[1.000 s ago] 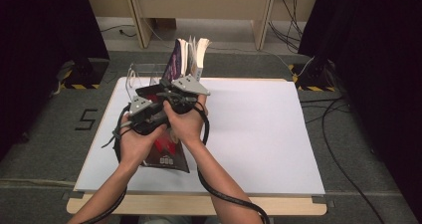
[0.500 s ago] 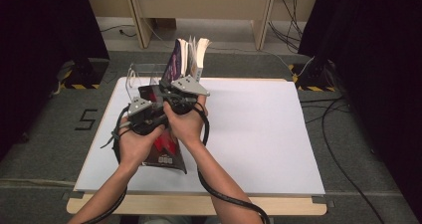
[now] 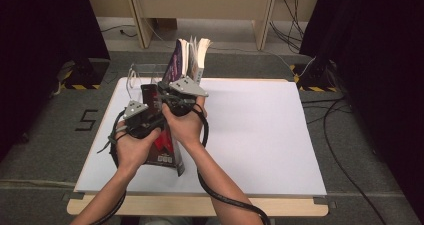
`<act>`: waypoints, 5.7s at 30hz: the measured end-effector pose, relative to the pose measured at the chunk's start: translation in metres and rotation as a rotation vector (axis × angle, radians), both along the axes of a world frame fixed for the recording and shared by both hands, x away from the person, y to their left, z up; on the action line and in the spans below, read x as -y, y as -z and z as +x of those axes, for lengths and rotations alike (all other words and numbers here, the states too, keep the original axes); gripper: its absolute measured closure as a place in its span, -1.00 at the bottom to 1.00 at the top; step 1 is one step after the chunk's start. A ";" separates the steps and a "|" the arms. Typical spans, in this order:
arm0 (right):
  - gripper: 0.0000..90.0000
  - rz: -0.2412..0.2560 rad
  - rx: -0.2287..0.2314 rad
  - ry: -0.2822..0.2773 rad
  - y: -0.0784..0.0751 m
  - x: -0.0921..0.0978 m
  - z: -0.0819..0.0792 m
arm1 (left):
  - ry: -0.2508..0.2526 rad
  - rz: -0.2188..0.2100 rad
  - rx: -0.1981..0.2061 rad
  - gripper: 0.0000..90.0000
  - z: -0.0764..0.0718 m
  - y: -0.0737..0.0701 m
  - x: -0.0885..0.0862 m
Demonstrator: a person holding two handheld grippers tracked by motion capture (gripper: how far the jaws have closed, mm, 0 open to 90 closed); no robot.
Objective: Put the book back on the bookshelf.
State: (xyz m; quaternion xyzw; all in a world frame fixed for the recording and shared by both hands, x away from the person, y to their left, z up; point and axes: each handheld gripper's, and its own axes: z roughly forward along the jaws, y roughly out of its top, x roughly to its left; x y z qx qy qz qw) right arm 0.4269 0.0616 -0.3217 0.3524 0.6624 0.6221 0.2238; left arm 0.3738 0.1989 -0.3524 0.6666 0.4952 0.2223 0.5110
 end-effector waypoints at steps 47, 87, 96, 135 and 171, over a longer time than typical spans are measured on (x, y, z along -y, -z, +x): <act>0.26 0.044 -0.012 -0.023 0.010 0.077 0.002 | -0.105 -0.068 0.224 0.94 -0.032 -0.010 -0.051; 0.19 -0.042 -0.071 0.172 0.106 0.201 -0.020 | -0.241 -0.063 0.390 0.94 -0.015 -0.038 -0.094; 0.19 -0.057 -0.104 0.210 0.120 0.227 -0.031 | -0.261 -0.059 0.415 0.94 -0.007 -0.046 -0.097; 0.19 -0.070 -0.142 0.217 0.133 0.232 -0.032 | -0.345 -0.055 0.408 0.95 0.079 -0.069 -0.109; 0.18 -0.081 -0.158 0.187 0.139 0.227 -0.031 | -0.301 -0.162 0.166 0.92 0.086 -0.015 -0.113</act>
